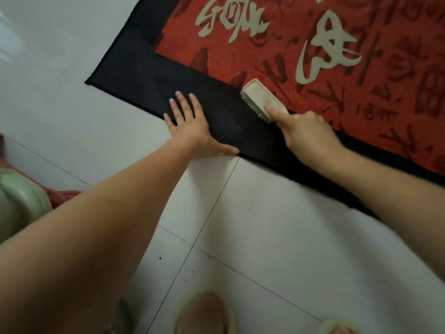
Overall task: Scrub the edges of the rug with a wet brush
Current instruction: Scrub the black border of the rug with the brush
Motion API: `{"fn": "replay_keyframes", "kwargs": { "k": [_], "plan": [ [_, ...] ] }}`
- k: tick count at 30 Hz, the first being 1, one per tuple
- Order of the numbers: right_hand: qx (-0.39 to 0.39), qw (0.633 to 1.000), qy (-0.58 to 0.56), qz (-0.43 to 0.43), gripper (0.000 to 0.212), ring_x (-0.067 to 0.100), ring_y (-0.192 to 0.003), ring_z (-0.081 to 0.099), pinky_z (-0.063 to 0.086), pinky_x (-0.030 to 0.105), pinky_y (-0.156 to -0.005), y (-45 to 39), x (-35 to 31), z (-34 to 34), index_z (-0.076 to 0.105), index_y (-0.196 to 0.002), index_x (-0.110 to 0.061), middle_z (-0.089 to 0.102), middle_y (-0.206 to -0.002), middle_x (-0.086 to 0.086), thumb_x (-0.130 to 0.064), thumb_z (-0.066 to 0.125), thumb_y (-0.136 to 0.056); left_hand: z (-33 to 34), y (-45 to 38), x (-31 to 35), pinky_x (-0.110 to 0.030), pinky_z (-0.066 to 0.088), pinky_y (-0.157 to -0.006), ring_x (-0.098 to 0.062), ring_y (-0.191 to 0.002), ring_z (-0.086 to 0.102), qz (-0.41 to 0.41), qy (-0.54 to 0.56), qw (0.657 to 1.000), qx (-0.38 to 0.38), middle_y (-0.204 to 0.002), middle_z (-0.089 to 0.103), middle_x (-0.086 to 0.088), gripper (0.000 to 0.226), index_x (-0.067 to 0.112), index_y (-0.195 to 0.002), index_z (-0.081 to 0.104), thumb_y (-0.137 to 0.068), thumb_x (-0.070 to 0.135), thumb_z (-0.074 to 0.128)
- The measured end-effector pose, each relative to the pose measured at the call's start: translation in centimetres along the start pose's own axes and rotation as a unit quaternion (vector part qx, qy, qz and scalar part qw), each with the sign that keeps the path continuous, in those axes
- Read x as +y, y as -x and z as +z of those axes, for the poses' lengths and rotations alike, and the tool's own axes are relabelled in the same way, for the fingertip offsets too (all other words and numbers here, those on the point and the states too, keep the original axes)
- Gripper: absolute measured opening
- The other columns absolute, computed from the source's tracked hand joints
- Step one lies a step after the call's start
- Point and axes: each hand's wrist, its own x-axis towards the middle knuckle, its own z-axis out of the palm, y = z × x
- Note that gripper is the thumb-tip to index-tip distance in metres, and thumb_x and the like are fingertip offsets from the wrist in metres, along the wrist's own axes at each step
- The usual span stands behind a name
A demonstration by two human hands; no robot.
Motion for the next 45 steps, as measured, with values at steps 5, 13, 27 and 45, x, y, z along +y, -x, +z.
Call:
{"fn": "replay_keyframes", "kwargs": {
  "k": [5,13,27,45],
  "plan": [
    [-0.082,0.994,-0.066,-0.04,0.061,0.041,-0.083,0.061,0.051,0.049,-0.076,6.5,-3.3,2.9,0.013,-0.145,-0.057,0.063,-0.091,0.021,-0.027,0.04,-0.1,0.5,0.0,-0.4,-0.054,-0.014,-0.116,-0.031,-0.142,-0.034,0.022,0.01,1.0,0.02,-0.155,-0.036,-0.014,0.164,0.008,-0.148,-0.029,-0.043,0.088,0.068],
    [0.009,0.989,-0.147,-0.029,0.052,0.038,-0.091,0.062,0.051,0.048,-0.083,0.2,-6.8,4.0,0.027,-0.143,-0.053,0.066,-0.101,0.018,-0.028,0.04,-0.1,0.9,0.3,-0.9,-0.044,-0.017,-0.116,-0.024,-0.145,-0.031,0.019,0.048,0.997,0.052,-0.156,-0.033,-0.015,0.164,0.001,-0.148,-0.027,-0.044,0.087,0.067],
    [-0.078,0.99,-0.116,-0.036,0.054,0.041,-0.076,0.06,0.051,0.05,-0.074,5.9,-3.0,2.5,0.022,-0.141,-0.06,0.064,-0.083,0.021,-0.032,0.041,-0.098,1.0,0.3,-1.0,-0.042,-0.02,-0.114,-0.025,-0.143,-0.033,0.032,0.051,0.997,0.05,-0.154,-0.036,-0.015,0.166,0.002,-0.147,-0.029,-0.043,0.089,0.066],
    [0.101,0.97,-0.222,-0.018,0.044,0.014,-0.084,0.064,0.045,0.022,-0.082,2.0,0.0,-1.0,0.051,-0.138,-0.029,0.072,-0.101,0.006,-0.014,0.053,-0.097,0.7,0.5,-0.2,-0.044,-0.014,-0.118,-0.03,-0.144,-0.03,0.001,0.051,0.996,0.067,-0.155,-0.032,-0.019,0.163,-0.001,-0.148,-0.025,-0.048,0.08,0.075]
  ]
}}
